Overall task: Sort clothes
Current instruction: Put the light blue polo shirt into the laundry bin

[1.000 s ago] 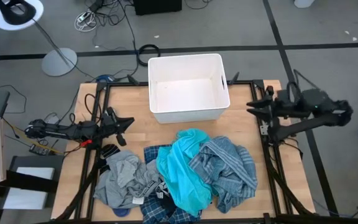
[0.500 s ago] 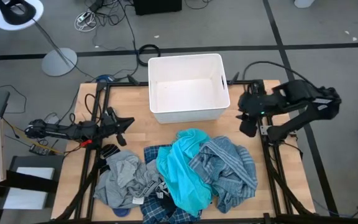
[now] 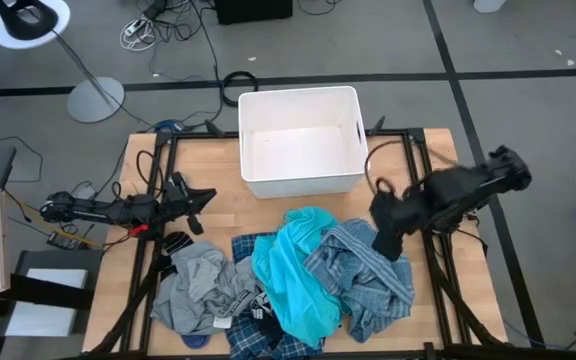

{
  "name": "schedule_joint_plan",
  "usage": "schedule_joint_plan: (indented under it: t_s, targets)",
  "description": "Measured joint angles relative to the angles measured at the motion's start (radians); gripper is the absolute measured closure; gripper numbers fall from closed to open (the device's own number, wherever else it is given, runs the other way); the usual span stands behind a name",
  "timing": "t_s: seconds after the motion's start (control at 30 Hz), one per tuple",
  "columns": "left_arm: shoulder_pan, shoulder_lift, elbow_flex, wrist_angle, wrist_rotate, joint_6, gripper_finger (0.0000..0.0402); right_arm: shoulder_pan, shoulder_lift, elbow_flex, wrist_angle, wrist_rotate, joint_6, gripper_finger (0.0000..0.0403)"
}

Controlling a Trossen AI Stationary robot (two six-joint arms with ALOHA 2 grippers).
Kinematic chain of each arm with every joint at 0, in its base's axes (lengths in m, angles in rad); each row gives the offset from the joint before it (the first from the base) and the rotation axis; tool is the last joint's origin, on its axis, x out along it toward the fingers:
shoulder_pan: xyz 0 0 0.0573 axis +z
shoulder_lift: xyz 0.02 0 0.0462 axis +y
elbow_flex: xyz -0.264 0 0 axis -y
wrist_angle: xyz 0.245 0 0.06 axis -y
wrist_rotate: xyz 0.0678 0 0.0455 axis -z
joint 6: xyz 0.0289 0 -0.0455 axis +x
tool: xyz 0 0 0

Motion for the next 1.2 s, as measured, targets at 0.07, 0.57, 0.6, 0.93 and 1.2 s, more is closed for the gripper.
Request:
schedule_joint_plan:
  t_s: [0.07, 0.57, 0.6, 0.93, 1.2]
  targets:
    - [0.0, 0.0, 0.0, 0.002, 0.0, 0.0, 0.036, 0.039, 0.016, -0.047, 0.018, 0.014, 0.079, 0.0135]
    - [0.0, 0.0, 0.0, 0.001, 0.0, 0.0, 0.036, 0.11, 0.331, -0.324, 0.338, 0.043, 0.227, 0.015]
    - [0.0, 0.0, 0.0, 0.001, 0.0, 0.0, 0.036, 0.105, 0.352, -0.336, 0.361, 0.042, 0.237, 0.0159]
    - [0.0, 0.0, 0.0, 0.001, 0.0, 0.0, 0.036, 0.082, 0.393, -0.304, 0.476, 0.008, 0.241, 0.0384]
    - [0.0, 0.0, 0.0, 0.001, 0.0, 0.0, 0.036, 0.104, 0.263, 0.018, 0.136, 0.189, 0.313, 0.0398]
